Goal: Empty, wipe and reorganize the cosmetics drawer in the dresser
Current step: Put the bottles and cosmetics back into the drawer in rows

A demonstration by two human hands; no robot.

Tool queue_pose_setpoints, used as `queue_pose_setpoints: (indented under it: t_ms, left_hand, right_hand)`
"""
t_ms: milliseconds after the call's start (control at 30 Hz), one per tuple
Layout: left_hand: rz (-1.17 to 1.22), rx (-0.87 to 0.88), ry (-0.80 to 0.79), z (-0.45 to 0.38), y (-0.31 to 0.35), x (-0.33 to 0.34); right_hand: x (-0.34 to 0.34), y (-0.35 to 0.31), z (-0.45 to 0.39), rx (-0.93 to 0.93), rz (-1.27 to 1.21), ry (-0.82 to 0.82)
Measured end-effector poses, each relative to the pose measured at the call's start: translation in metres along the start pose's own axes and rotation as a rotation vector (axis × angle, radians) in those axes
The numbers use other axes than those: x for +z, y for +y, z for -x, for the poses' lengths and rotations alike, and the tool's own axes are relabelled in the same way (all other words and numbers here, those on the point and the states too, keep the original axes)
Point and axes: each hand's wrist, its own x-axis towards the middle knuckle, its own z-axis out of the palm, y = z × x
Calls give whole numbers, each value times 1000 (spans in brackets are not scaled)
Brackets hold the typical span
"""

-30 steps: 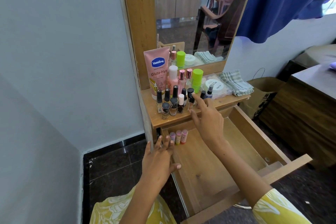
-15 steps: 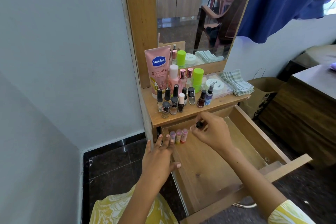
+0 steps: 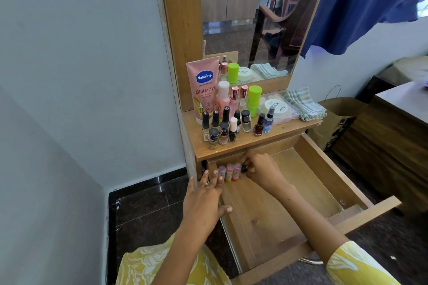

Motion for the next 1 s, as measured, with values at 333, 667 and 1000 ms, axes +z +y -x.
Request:
queue_pose_setpoints:
  t_ms: [333,667,1000]
  left_hand:
    - [-6,-2,6,1,0,1]
    - [-1,-9,17,1,0,2]
    - [8,-15,18,1,0,3]
  right_hand:
    - [5,3,-4,39,-69,-10]
    - [20,3,0,201,-111,-21]
    - [26,4,-7,200,-160,72]
